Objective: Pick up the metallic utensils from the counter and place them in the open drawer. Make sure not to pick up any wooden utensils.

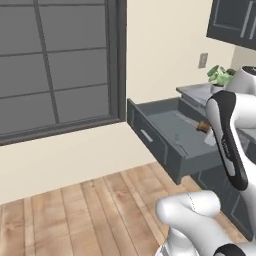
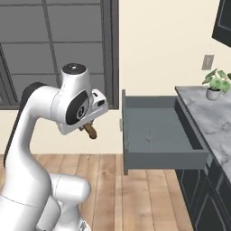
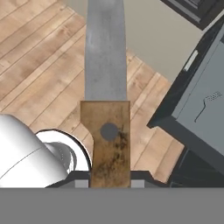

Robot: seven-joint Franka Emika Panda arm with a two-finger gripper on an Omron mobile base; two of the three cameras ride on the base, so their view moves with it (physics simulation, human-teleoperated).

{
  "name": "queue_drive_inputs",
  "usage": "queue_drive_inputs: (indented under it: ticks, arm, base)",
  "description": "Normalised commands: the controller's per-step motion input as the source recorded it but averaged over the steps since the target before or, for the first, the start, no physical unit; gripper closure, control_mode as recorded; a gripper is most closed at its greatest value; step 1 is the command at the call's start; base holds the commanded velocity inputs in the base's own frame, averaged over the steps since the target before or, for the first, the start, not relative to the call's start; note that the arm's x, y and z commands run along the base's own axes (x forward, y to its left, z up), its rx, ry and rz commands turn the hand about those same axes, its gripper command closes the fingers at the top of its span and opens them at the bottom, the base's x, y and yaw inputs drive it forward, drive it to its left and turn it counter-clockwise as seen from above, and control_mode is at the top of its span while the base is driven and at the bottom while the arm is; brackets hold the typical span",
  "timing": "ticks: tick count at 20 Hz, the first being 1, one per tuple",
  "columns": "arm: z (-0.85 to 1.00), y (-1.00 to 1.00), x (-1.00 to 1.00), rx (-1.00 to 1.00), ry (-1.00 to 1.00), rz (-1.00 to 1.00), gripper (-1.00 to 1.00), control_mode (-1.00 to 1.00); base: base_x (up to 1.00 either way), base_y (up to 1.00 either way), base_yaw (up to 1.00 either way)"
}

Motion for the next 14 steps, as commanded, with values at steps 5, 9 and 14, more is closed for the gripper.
queue_drive_inputs:
  ticks: [5,9,14]
  arm:
    - [0.00,0.00,0.00,0.00,0.00,0.00,1.00,1.00]
    - [0.00,0.00,0.00,0.00,0.00,0.00,1.00,1.00]
    - [0.00,0.00,0.00,0.00,0.00,0.00,1.00,1.00]
  base:
    - [0.68,-0.73,0.09]
    - [0.54,-0.71,0.11]
    - [0.25,-0.60,0.16]
